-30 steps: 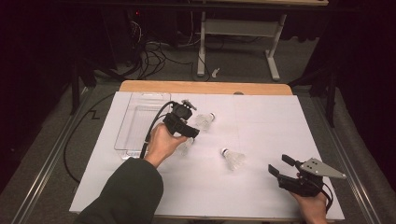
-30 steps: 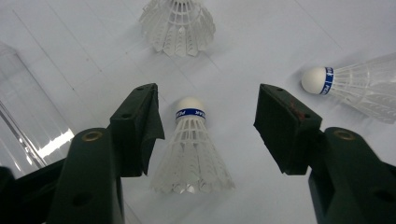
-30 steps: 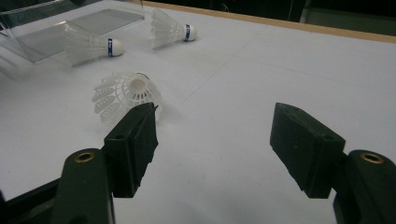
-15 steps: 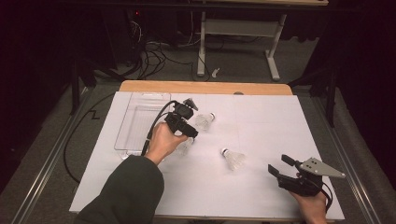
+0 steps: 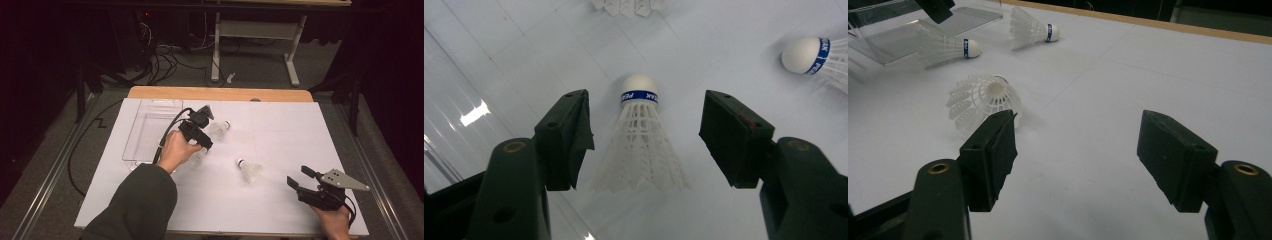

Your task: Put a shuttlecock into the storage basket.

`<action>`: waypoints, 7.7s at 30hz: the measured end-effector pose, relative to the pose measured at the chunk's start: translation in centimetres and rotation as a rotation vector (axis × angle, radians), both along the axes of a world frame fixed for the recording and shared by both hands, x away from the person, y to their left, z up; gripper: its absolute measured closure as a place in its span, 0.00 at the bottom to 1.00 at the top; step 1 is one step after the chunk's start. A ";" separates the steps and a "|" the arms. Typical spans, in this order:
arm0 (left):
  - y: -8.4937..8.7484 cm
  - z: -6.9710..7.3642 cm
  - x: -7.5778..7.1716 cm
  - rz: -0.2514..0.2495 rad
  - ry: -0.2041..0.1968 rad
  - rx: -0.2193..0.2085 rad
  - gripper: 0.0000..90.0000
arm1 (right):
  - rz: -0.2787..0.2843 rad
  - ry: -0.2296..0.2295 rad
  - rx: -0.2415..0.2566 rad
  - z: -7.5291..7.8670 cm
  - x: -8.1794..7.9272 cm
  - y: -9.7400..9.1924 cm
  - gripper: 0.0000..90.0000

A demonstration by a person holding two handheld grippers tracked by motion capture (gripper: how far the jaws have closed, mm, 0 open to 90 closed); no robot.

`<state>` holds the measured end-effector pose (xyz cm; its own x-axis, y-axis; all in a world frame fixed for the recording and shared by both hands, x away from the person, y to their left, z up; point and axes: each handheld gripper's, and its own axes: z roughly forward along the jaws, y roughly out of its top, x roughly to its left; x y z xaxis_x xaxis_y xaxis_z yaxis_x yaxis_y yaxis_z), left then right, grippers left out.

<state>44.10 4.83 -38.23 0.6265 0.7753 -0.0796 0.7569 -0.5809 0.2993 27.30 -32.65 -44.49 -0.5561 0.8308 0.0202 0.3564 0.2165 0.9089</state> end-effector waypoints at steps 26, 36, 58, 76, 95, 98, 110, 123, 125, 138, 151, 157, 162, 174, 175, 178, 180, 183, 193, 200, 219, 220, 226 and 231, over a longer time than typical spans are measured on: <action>-1.0 -2.9 0.9 0.027 0.072 0.079 0.41 | 0.005 -0.001 -0.002 0.0 -0.1 0.0 0.36; -0.9 -3.6 1.0 0.028 0.101 0.069 0.45 | 0.004 -0.001 -0.003 0.0 -0.1 0.1 0.36; -0.6 -4.1 1.0 0.008 0.121 0.073 0.65 | 0.003 -0.002 -0.006 0.0 -0.1 0.1 0.36; -0.2 -3.6 0.8 -0.005 0.115 0.050 0.74 | 0.002 -0.002 -0.006 0.0 0.0 0.1 0.36; 0.7 -1.8 0.0 -0.007 0.064 -0.003 0.75 | 0.001 -0.004 -0.006 0.0 -0.1 0.1 0.36; 0.8 -1.4 -0.3 -0.013 0.046 -0.003 0.75 | 0.002 -0.009 -0.004 0.0 -0.1 0.1 0.36; 1.9 0.1 -1.1 -0.011 -0.006 -0.054 0.76 | 0.001 -0.006 -0.006 0.0 -0.1 0.2 0.36; 3.0 1.1 -1.7 -0.002 -0.048 -0.095 0.76 | 0.000 -0.007 -0.006 0.0 -0.1 0.1 0.36; 3.2 1.3 -1.8 0.001 -0.052 -0.100 0.76 | 0.000 -0.010 -0.006 0.0 -0.1 0.1 0.36; 4.3 1.9 -2.1 0.017 -0.077 -0.136 0.76 | 0.000 -0.009 -0.004 0.0 -0.1 0.1 0.36; 5.8 2.6 -2.1 0.051 -0.112 -0.167 0.77 | -0.002 -0.011 -0.003 0.0 -0.1 0.1 0.36; 6.3 3.0 -2.2 0.065 -0.125 -0.170 0.77 | -0.001 -0.011 -0.004 0.0 -0.1 0.1 0.36; 7.2 3.5 -2.1 0.082 -0.140 -0.179 0.77 | -0.002 -0.011 -0.001 0.1 -0.1 0.1 0.36; 8.2 4.0 -2.0 0.109 -0.158 -0.182 0.77 | -0.001 -0.015 -0.003 0.1 -0.1 0.1 0.36; 8.4 4.1 -2.0 0.112 -0.160 -0.179 0.77 | -0.001 -0.016 -0.003 0.1 -0.2 0.1 0.36; 8.7 4.1 -1.8 0.125 -0.159 -0.176 0.77 | -0.001 -0.014 -0.003 0.1 -0.1 0.1 0.36; 9.0 4.1 -1.7 0.130 -0.158 -0.173 0.77 | 0.000 -0.014 -0.003 0.1 -0.2 0.1 0.36; 9.1 4.0 -1.6 0.138 -0.158 -0.173 0.77 | -0.002 -0.014 -0.002 0.1 -0.2 0.1 0.36; 10.0 4.1 -1.0 0.170 -0.165 -0.158 0.77 | -0.002 -0.015 -0.001 0.1 -0.2 0.0 0.36; 10.5 3.9 -0.6 0.191 -0.165 -0.154 0.77 | -0.002 -0.014 -0.002 0.1 -0.2 0.1 0.36; 11.2 3.0 1.2 0.236 -0.164 -0.130 0.77 | -0.005 -0.013 -0.001 0.1 -0.1 0.0 0.36; 11.2 3.0 1.2 0.236 -0.164 -0.130 0.77 | -0.005 -0.013 -0.001 0.1 -0.1 0.0 0.36; 11.2 3.0 1.9 0.248 -0.165 -0.127 0.77 | -0.006 -0.014 0.001 0.1 -0.1 -0.1 0.36; 11.1 3.0 2.3 0.249 -0.170 -0.127 0.77 | -0.006 -0.014 0.000 0.1 -0.1 0.0 0.36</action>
<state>46.37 15.89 -35.20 0.4311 0.8972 -0.0960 0.8044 -0.3340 0.4913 27.18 -32.70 -44.44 -0.5515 0.8341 0.0120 0.3445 0.2146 0.9139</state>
